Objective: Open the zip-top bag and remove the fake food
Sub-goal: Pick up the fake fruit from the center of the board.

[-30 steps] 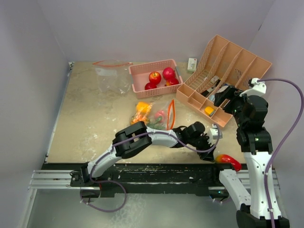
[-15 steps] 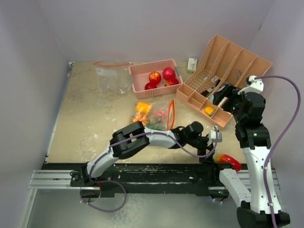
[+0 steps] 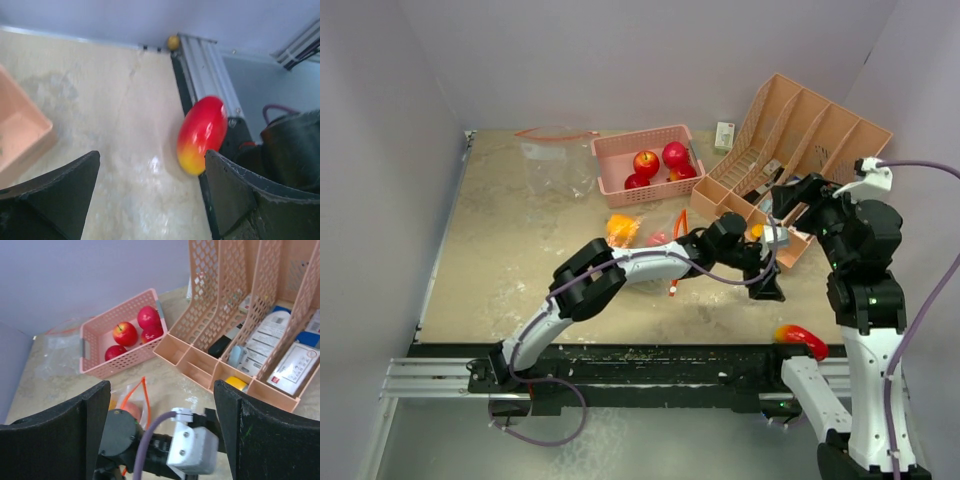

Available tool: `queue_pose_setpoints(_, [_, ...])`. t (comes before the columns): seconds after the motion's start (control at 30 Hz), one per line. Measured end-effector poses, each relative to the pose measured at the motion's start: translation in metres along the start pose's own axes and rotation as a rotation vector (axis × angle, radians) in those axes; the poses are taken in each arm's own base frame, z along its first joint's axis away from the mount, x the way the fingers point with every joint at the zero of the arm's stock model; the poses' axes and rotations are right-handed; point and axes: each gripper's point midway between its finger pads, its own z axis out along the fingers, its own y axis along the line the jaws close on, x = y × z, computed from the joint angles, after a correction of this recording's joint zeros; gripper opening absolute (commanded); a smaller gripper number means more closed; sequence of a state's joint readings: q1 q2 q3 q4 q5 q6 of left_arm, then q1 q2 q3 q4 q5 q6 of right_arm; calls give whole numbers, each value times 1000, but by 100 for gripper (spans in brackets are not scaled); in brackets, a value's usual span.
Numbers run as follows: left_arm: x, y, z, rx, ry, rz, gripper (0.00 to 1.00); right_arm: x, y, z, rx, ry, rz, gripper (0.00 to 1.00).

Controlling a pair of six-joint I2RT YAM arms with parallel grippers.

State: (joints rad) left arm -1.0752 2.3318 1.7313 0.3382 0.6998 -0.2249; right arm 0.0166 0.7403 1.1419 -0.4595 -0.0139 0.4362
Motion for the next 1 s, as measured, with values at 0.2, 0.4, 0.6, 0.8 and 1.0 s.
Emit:
queue_pose_setpoints(0.2, [-19,-36,39,78,-14,57,90,-22,17,-17,-63,-49,3,86])
queue_pose_setpoints(0.4, [26,-63,78,122,73,44,90,-28,21,-25,-80,-64,1,86])
queue_pose_setpoints(0.6, [56,-71,91,129,132,25,94,-24,19,-27,-72,-50,-5,86])
queue_pose_setpoints(0.8, [38,-73,95,130,98,53,95,-21,17,-31,-68,-43,-12,86])
queue_pose_setpoints(1.0, [34,-71,102,133,79,68,96,-21,14,-34,-50,-47,-22,86])
